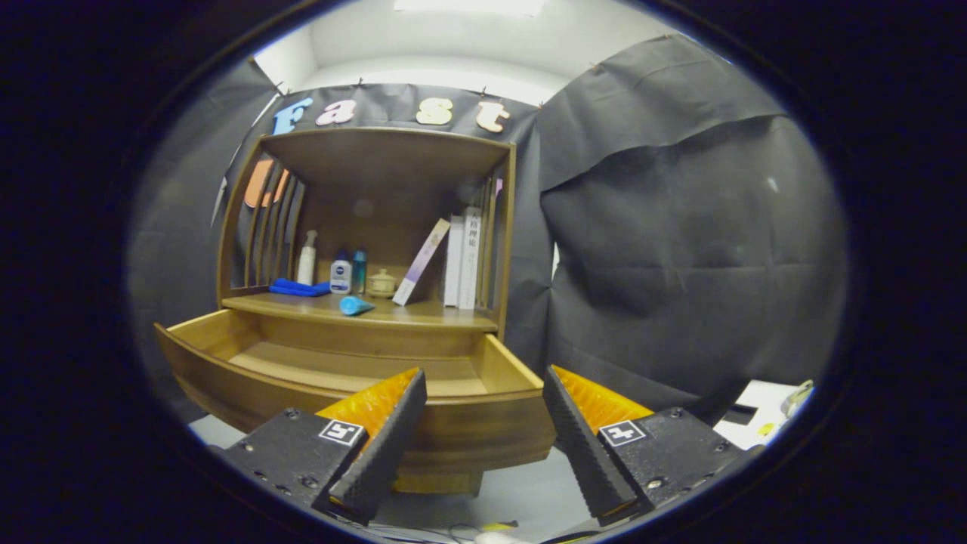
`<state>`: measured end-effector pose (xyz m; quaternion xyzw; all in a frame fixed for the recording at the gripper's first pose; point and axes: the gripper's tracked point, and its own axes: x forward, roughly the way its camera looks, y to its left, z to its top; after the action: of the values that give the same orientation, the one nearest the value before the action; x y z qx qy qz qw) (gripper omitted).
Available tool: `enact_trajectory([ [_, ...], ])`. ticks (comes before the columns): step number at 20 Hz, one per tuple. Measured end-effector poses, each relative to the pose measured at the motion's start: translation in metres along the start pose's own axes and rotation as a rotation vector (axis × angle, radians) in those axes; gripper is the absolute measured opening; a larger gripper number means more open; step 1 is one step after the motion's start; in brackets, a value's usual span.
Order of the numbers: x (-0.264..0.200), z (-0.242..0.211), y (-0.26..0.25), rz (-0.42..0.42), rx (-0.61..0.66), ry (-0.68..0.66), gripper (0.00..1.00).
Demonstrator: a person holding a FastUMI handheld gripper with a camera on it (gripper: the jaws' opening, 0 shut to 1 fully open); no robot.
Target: Pull open the drawer, take out the items inside it, and place them on the countertop above the cabinet.
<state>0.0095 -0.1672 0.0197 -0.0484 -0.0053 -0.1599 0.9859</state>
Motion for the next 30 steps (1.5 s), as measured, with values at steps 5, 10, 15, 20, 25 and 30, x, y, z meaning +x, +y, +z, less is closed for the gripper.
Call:
enact_trajectory([
  [5, -0.024, -0.039, 0.048, 0.105, -0.009, 0.08, 0.98],
  [10, -0.034, -0.07, 0.107, 0.223, -0.015, 0.151, 0.99],
  [15, -0.026, -0.084, 0.143, 0.268, -0.038, 0.172, 0.98],
  [20, -0.003, -0.089, 0.153, 0.239, -0.018, 0.181, 0.99],
  [25, 0.0, -0.089, 0.158, 0.233, -0.029, 0.16, 0.98],
  [30, 0.006, -0.088, 0.162, 0.24, -0.03, 0.159, 0.99],
])
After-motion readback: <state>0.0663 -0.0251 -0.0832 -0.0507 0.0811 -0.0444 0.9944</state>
